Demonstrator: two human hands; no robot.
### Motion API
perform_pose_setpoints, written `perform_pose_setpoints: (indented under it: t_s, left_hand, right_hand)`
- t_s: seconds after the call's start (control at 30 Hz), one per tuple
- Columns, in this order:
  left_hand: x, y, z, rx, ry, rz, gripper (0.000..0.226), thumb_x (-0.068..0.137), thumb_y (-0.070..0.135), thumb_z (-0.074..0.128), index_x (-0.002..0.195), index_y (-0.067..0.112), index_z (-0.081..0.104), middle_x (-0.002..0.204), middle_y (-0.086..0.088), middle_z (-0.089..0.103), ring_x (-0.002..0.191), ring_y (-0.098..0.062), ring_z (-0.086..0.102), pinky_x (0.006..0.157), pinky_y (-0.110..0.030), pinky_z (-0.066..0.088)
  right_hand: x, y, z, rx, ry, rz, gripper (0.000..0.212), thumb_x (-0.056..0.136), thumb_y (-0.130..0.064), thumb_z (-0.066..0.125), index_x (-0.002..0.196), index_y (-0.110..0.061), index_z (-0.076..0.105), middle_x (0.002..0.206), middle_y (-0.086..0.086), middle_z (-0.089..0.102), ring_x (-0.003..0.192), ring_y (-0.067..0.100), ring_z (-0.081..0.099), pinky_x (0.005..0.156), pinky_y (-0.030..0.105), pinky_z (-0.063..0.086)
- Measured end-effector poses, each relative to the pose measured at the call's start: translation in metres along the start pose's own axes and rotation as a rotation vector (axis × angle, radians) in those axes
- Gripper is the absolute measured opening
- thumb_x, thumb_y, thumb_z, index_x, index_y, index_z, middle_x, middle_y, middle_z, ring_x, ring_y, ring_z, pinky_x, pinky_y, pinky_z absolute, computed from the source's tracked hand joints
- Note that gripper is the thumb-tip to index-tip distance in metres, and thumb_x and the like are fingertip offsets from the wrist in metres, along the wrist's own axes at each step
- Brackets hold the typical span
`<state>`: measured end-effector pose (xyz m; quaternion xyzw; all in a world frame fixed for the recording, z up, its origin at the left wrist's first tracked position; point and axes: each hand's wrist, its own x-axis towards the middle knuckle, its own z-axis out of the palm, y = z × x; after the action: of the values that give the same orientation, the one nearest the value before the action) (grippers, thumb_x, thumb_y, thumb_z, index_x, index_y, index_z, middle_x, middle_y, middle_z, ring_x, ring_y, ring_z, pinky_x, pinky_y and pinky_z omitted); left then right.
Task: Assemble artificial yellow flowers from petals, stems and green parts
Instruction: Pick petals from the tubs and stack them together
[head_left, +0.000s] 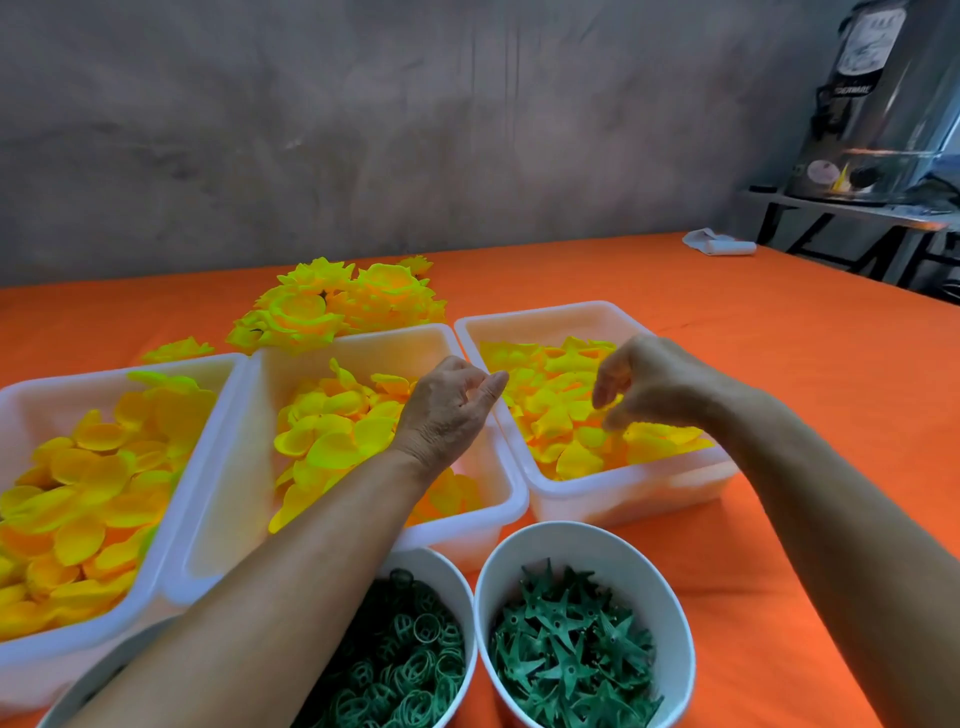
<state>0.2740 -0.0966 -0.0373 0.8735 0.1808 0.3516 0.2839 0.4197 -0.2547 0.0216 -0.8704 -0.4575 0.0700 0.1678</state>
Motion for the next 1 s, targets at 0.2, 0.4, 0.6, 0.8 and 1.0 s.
perform_pose_setpoints:
  t_s: [0.2, 0.4, 0.6, 0.8, 1.0]
  left_hand:
    - [-0.001, -0.001, 0.001, -0.004, 0.011, -0.001, 0.035, 0.095, 0.027, 0.054, 0.087, -0.004, 0.069, 0.093, -0.016, 0.059, 0.080, -0.021, 0.052, 0.071, -0.029, 0.041]
    - [0.001, -0.002, 0.001, -0.015, 0.008, -0.011, 0.035, 0.095, 0.026, 0.054, 0.088, -0.004, 0.069, 0.092, -0.014, 0.059, 0.079, -0.021, 0.051, 0.070, -0.028, 0.039]
    - [0.000, -0.002, 0.001, -0.017, 0.006, -0.007, 0.034, 0.095, 0.025, 0.054, 0.089, -0.004, 0.069, 0.093, -0.015, 0.060, 0.080, -0.022, 0.052, 0.071, -0.028, 0.039]
    - [0.000, -0.002, 0.001, -0.024, 0.011, -0.002, 0.034, 0.095, 0.025, 0.054, 0.089, -0.005, 0.069, 0.092, -0.014, 0.059, 0.079, -0.021, 0.050, 0.070, -0.025, 0.037]
    - [0.000, -0.003, 0.001, -0.025, 0.025, -0.005, 0.034, 0.095, 0.026, 0.054, 0.087, -0.003, 0.070, 0.092, -0.015, 0.060, 0.080, -0.023, 0.053, 0.069, -0.026, 0.036]
  right_hand:
    - [0.001, 0.008, 0.021, -0.295, -0.081, -0.015, 0.036, 0.070, -0.021, 0.080, 0.105, -0.023, 0.071, 0.100, 0.005, 0.067, 0.091, 0.022, 0.061, 0.073, 0.026, 0.045]
    - [0.004, 0.008, 0.004, -0.095, -0.045, -0.069, 0.013, 0.069, -0.013, 0.081, 0.080, -0.017, 0.075, 0.061, -0.017, 0.055, 0.059, -0.001, 0.050, 0.048, 0.005, 0.034]
    - [-0.004, 0.001, -0.005, 0.013, -0.113, -0.084, 0.020, 0.066, -0.013, 0.083, 0.066, -0.024, 0.067, 0.073, -0.005, 0.063, 0.065, 0.006, 0.054, 0.049, 0.008, 0.036]
    - [0.000, -0.008, -0.012, 0.242, -0.062, -0.104, 0.018, 0.079, -0.004, 0.072, 0.070, -0.015, 0.061, 0.076, 0.010, 0.063, 0.069, 0.018, 0.056, 0.065, 0.027, 0.044]
    - [0.008, -0.012, -0.005, 0.413, 0.144, -0.064, 0.025, 0.090, 0.001, 0.055, 0.071, -0.015, 0.052, 0.067, 0.009, 0.054, 0.058, 0.022, 0.055, 0.057, 0.035, 0.050]
